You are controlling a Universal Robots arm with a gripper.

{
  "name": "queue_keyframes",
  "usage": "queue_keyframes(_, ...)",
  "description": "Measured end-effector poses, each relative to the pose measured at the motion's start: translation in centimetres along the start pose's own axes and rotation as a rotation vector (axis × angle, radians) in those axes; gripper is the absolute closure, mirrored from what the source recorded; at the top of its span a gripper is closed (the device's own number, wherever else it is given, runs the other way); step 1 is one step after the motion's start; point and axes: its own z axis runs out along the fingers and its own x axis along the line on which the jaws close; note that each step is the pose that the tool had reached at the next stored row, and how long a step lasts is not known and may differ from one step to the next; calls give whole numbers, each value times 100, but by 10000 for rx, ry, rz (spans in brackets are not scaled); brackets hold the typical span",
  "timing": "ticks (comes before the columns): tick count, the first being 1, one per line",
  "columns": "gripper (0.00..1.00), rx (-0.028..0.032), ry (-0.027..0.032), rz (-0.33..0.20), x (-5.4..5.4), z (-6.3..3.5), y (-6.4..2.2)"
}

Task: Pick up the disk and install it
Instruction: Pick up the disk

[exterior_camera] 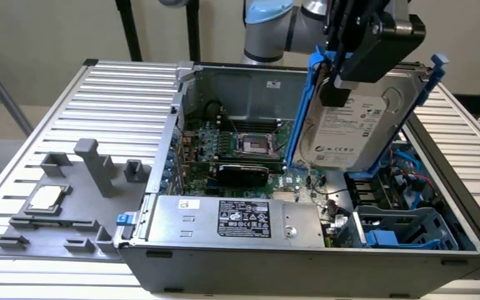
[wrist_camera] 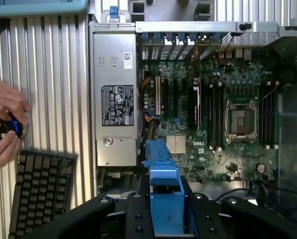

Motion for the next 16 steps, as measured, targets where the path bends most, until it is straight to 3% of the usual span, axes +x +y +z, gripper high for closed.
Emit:
queue_keyframes(9, 67, 0, 0, -1, 198, 20, -358)
queue_keyframes(16, 67, 0, 0, 0, 385, 73, -580)
